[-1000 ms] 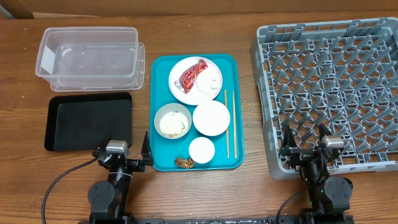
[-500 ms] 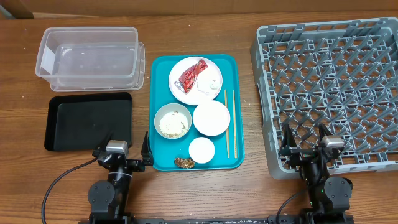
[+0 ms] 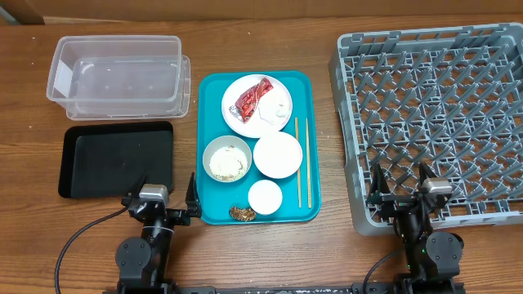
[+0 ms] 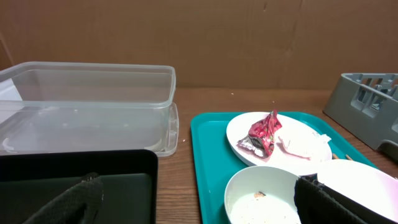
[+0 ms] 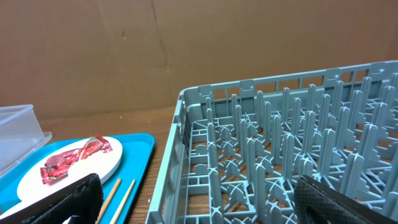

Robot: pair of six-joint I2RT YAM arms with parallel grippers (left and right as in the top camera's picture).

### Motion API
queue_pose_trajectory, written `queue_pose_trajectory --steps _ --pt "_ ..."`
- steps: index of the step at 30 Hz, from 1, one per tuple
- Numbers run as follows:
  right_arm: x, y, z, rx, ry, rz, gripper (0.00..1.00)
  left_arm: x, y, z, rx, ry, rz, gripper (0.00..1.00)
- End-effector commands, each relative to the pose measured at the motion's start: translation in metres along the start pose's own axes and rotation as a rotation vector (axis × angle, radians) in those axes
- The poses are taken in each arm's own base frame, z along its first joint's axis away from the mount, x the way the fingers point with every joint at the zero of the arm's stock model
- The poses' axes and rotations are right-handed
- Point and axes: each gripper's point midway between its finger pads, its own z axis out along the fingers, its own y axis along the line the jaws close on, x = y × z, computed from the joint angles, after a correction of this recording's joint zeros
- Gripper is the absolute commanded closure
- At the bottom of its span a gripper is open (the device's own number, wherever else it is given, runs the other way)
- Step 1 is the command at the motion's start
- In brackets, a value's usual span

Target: Sort waste into correct bins and load items into the dishwasher

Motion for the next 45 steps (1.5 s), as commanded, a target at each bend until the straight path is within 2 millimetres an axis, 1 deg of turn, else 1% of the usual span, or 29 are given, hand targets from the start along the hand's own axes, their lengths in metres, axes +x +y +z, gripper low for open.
queue_pose_trajectory --steps 1,33,37,40,42,43,45 --pt "0.001 0.0 0.0 0.0 -0.007 0.0 0.0 0.0 -0.004 0.0 0.019 -0.004 0.024 0.0" --pt "0.001 0.0 0.0 0.001 -0.007 0.0 0.0 0.0 -0.004 0.0 0.021 -0.004 0.024 0.0" --pt "0.001 0.001 0.0 -0.008 -0.007 0.001 0.0 0.0 0.0 0.0 -0.002 -0.008 0.023 0.0" --pt "0.001 0.001 0.0 -0.007 -0.007 0.041 0.0 -0.001 0.0 0.0 -0.002 -0.011 0.0 0.0" --pt "0.0 0.001 0.0 -0.007 -0.007 0.142 0.0 -0.003 0.0 -0.001 -0.002 -0.011 0.0 0.0" --pt "0.002 0.001 -0.001 -0.004 0.008 0.175 0.0 -0.009 -0.001 -0.003 -0.002 -0.013 0.001 0.0" --pt "-0.001 0.001 -0.003 0.001 0.027 0.185 0.0 -0.016 0.0 -0.005 -0.008 -0.017 0.001 0.0"
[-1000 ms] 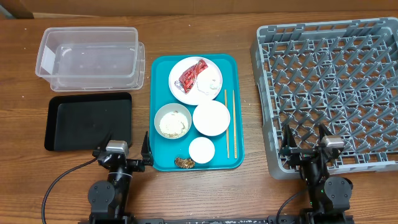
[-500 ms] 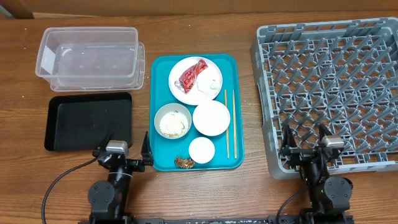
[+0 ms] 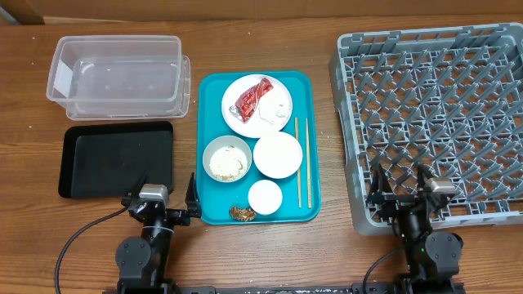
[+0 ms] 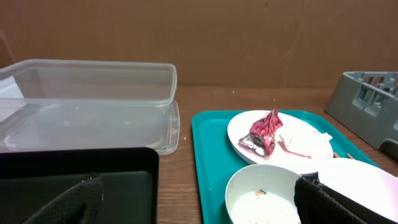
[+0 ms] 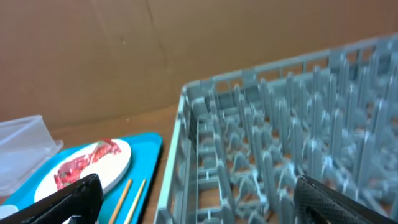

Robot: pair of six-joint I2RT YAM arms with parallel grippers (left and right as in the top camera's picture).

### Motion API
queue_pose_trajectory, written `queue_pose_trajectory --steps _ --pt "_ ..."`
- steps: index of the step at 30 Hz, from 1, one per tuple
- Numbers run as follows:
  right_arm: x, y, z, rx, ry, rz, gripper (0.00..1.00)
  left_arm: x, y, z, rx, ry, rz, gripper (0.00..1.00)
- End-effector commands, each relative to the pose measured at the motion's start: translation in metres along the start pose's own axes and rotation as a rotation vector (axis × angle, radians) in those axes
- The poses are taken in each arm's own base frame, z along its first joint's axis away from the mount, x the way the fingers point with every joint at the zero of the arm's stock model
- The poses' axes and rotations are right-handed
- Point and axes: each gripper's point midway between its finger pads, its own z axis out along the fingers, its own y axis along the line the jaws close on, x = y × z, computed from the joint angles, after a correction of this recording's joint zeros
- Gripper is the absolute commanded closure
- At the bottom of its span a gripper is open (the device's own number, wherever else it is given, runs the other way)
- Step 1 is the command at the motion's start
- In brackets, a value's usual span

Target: Sort waste into correct bins and load items into the dishwasher

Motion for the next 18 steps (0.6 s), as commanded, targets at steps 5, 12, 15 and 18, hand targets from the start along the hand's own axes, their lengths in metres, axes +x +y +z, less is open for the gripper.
queue_pose_trajectory --steps 5,12,15,18 --pt "-0.03 0.009 -0.008 0.01 0.035 0.067 0.0 -0.044 -0.003 -0.008 -0.004 -0.018 0.003 0.0" --pt "-0.069 0.02 -0.008 0.045 0.168 0.069 0.0 -0.082 -0.005 0.01 -0.013 0.127 -0.009 0.0" --pt "-0.079 0.023 -0.006 0.083 0.289 0.071 0.0 -0.096 -0.009 0.027 0.007 0.248 -0.014 0.0" --pt "-0.084 0.024 -0.002 0.124 0.421 0.072 0.0 -0.104 -0.019 0.041 0.056 0.425 -0.034 0.0"
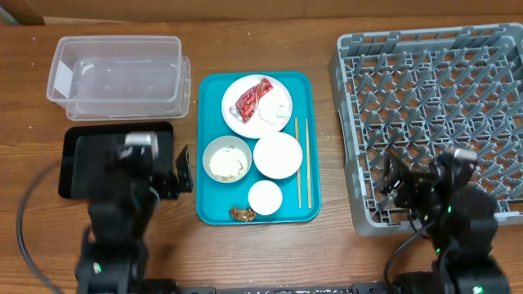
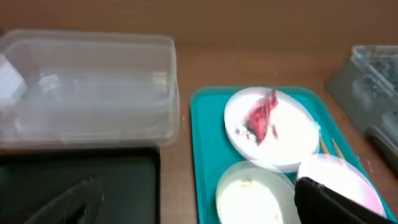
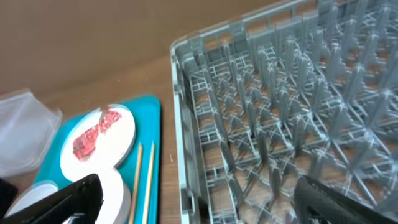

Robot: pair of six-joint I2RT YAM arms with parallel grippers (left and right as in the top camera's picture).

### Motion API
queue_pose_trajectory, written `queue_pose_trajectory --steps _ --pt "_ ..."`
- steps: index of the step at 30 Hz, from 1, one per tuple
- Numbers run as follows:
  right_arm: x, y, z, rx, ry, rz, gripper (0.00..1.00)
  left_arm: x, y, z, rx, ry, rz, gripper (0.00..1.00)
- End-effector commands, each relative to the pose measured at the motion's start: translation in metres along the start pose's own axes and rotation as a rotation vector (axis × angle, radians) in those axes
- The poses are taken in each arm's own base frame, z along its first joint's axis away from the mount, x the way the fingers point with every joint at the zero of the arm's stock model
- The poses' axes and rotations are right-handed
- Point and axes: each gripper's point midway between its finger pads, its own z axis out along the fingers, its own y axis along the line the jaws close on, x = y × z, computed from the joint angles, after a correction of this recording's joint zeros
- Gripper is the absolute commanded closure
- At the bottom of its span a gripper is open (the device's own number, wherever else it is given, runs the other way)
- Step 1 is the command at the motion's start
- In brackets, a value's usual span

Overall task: Sort waste into correct bins and load items into the dishwasher
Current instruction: 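Reach left gripper to the plate and grasp the red wrapper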

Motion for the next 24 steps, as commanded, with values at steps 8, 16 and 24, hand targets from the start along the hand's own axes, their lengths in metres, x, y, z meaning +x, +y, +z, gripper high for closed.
queue_pose_trajectory --steps 8,16,24 --pt "-0.012 0.005 0.01 0.062 0.194 0.004 0.0 -0.015 -0.015 0.018 0.051 0.395 -0.066 0.0" --pt "-0.008 0.004 0.009 0.069 0.213 0.004 0.0 -0.074 -0.041 0.071 0.174 0.229 -0.019 0.0" --pt "-0.007 0.004 0.009 0.07 0.215 0.005 0.0 -0.045 -0.106 0.21 0.216 0.384 0.28 0.02"
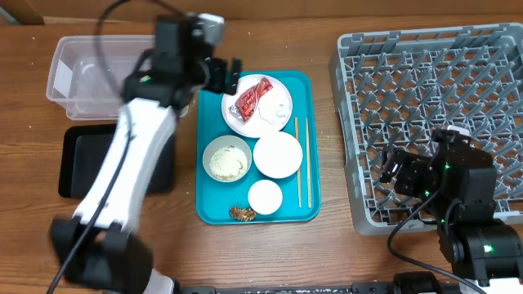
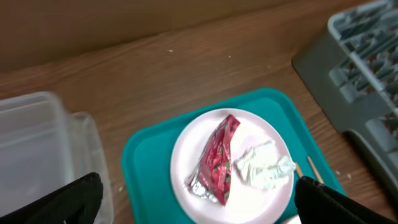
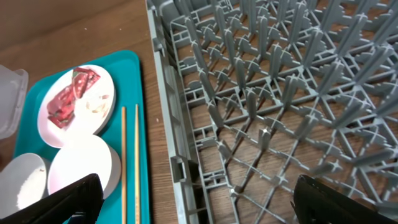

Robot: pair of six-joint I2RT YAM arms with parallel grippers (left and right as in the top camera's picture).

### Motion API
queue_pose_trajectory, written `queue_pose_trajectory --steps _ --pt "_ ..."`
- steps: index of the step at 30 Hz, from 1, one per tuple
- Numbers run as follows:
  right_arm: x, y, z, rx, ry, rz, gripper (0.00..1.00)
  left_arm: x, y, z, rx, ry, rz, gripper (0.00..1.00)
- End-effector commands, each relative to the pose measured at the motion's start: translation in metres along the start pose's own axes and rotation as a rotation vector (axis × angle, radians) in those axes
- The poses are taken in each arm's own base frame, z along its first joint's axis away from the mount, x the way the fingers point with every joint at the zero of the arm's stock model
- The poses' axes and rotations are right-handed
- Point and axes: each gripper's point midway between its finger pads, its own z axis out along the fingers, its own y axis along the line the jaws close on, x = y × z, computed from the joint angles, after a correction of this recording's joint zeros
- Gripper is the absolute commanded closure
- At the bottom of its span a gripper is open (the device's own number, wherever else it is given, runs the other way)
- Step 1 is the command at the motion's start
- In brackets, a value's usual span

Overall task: Sort waste into correct bins and load items into the dishwasher
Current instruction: 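Reach left gripper to the plate and grasp the red wrapper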

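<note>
A white plate (image 2: 186,155) at the far end of the teal tray (image 1: 309,147) carries a red foil wrapper (image 2: 216,163) and a crumpled white napkin (image 2: 264,167). My left gripper (image 1: 227,77) hangs open above the plate's left edge, holding nothing; in its wrist view the left gripper (image 2: 199,210) has the wrapper just ahead. Also on the tray are a bowl with crumbs (image 1: 227,158), a white bowl (image 1: 278,155), a small cup (image 1: 265,197), chopsticks (image 1: 299,163) and a brown scrap (image 1: 242,213). My right gripper (image 1: 400,175) stands open over the near left corner of the grey dish rack (image 1: 441,82).
A clear plastic bin (image 1: 90,77) stands at the far left, with a black tray bin (image 1: 82,159) in front of it. My left arm stretches across both. The rack's left wall (image 3: 163,99) runs close beside the tray's right edge.
My left gripper has moved from over the black bin, far and right, to above the plate with the wrapper. The right gripper sits slightly higher over the rack's corner. Both are still open.
Both arms first rested low at the table's near edge, open, left facing the bins and tray, right facing the rack. Then both were raised, left over the black bin, right over the rack corner. Now the left reaches over the plate. Nothing on the tray has moved.
</note>
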Motion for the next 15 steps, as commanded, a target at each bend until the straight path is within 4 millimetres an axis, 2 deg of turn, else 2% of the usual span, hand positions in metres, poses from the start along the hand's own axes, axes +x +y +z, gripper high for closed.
queue_pose_trajectory --steps 1,2,3,6,11,15 --pt "-0.01 0.005 -0.007 -0.015 -0.033 -0.002 0.0 0.028 -0.014 0.056 0.012 0.11 0.082 0.04" --pt "-0.01 0.005 -0.007 -0.015 -0.033 -0.002 0.0 0.047 -0.023 0.08 0.035 0.167 0.086 0.07" --pt "-0.01 0.005 -0.007 -0.015 -0.033 -0.002 0.0 0.06 -0.029 0.094 0.051 0.204 0.091 0.07" --pt "-0.01 0.005 -0.007 -0.015 -0.032 -0.002 0.0 0.092 -0.035 0.127 0.063 0.287 0.094 0.15" --pt "-0.006 0.004 -0.007 -0.01 -0.018 -0.002 0.0 0.12 -0.032 0.147 0.061 0.358 0.07 0.21" --pt "-0.003 0.002 -0.007 -0.005 -0.004 -0.002 0.0 0.124 -0.032 0.152 0.059 0.364 0.071 0.3"
